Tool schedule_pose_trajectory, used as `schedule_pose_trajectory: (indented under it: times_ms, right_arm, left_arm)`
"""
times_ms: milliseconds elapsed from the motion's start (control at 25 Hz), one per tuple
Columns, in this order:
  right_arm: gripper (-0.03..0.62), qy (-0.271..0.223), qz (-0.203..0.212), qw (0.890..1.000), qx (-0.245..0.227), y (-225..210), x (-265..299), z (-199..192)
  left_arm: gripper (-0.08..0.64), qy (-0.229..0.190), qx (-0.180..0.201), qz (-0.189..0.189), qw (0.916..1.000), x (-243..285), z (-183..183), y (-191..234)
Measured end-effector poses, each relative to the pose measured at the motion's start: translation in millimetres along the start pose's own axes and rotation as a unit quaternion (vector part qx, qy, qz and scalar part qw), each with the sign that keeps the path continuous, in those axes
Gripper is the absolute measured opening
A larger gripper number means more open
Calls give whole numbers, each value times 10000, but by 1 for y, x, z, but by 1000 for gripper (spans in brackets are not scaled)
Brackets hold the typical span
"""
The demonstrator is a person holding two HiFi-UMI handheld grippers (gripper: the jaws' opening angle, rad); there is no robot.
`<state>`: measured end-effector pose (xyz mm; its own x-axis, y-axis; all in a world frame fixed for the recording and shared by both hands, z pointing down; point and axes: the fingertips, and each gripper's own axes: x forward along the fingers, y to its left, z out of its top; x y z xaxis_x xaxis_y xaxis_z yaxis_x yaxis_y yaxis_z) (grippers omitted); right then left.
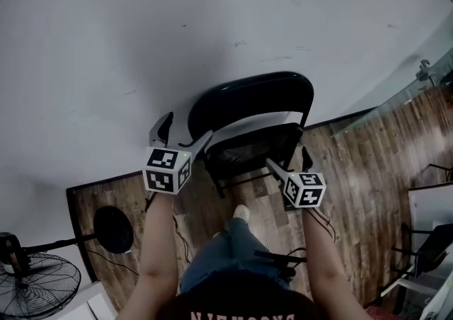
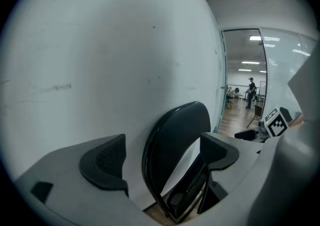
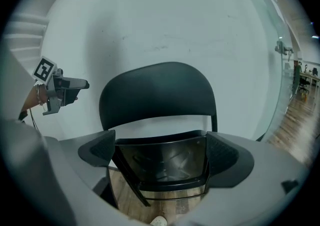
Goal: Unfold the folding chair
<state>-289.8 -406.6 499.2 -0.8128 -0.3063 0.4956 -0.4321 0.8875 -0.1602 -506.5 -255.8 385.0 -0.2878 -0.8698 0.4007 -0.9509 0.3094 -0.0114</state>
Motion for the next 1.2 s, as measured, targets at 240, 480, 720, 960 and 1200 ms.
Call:
schedule_pose_trajectory:
  times_ms: [240, 480, 720, 960, 1200]
  right_arm:
    - [558, 357, 150, 9969, 687, -4, 39, -28]
    - [549, 539, 145, 9926, 1083, 8, 64, -45]
    - [541, 546, 139, 9876, 1465, 24, 81, -51]
    - [531, 304, 86, 9643, 2628, 30, 109, -50]
    - [439, 219, 62, 9447, 3272, 45, 140, -55]
  left_arm:
    - [241, 299, 28, 56, 9995, 31, -9, 14]
    - [225, 821, 191, -567, 9948, 56, -15, 14]
    - [236, 1245, -119, -1282, 9838, 78, -22, 13]
    - [212, 1367, 124, -1487, 9793, 81, -24, 13]
    - [204, 1437, 186, -1449, 9788, 82, -26, 14]
